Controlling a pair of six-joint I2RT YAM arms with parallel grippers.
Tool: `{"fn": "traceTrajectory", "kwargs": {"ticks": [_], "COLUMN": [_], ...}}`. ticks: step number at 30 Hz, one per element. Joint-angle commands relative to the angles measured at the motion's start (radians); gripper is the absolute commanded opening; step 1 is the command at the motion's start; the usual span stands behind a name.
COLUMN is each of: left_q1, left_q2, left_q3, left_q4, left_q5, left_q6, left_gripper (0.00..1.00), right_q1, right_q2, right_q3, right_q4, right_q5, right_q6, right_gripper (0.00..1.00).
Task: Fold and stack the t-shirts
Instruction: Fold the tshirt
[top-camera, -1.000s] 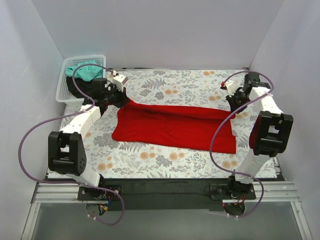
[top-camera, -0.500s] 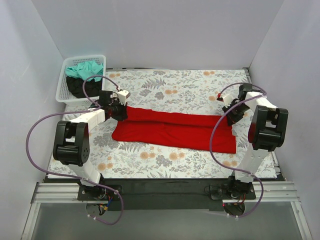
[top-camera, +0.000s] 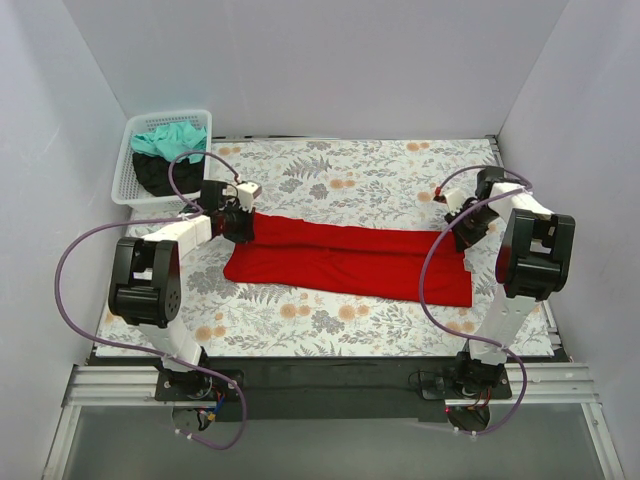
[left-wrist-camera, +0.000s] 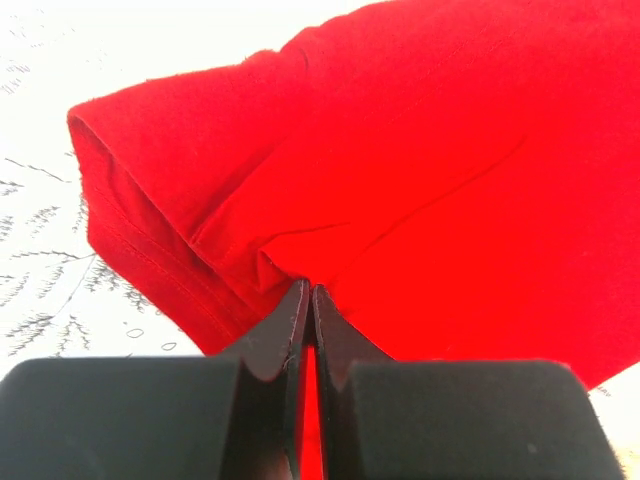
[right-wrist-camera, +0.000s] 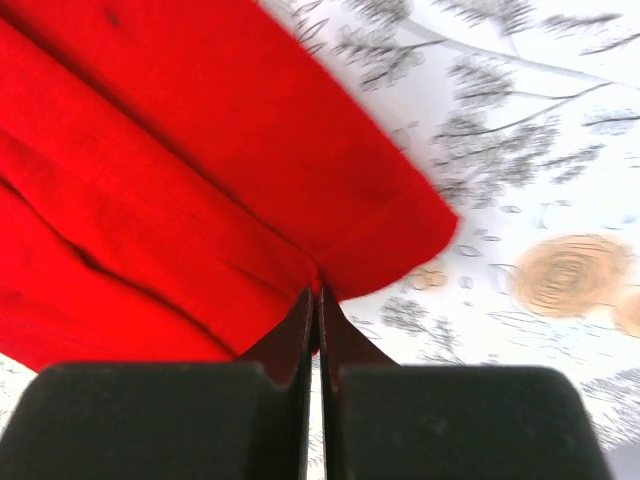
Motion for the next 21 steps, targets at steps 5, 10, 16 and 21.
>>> {"fn": "traceTrajectory", "kwargs": {"ticks": [5, 10, 16, 21], "left_q1": [0.006, 0.006, 0.006, 0.006], "left_q2": [-0.070, -0.003, 0.118, 0.191], "left_q3": [0.102, 0.197, 0.363, 0.470], "left_q4": [-0.021, 0.002, 0.043, 0.063], "left_q5": [0.005, 0.000, -0.028, -0.029], "left_q6": [-0.021, -0.075, -0.136, -0.147], "left_gripper": [0.00, 0.00, 0.00, 0.00], "right_q1": [-0.005, -0.005, -0.004, -0.001], "right_q2": [-0.037, 0.024, 0.119, 0.155], "right_q3": [0.180, 0.311, 0.484, 0.544], "right_q4": [0.009, 0.002, 0.003, 0.002], "right_q5": [0.024, 0.034, 0.017, 0.017], "right_q6": [0.003, 0.012, 0.064, 0.079], "right_gripper": [0.01, 0.01, 0.01, 0.01]}}
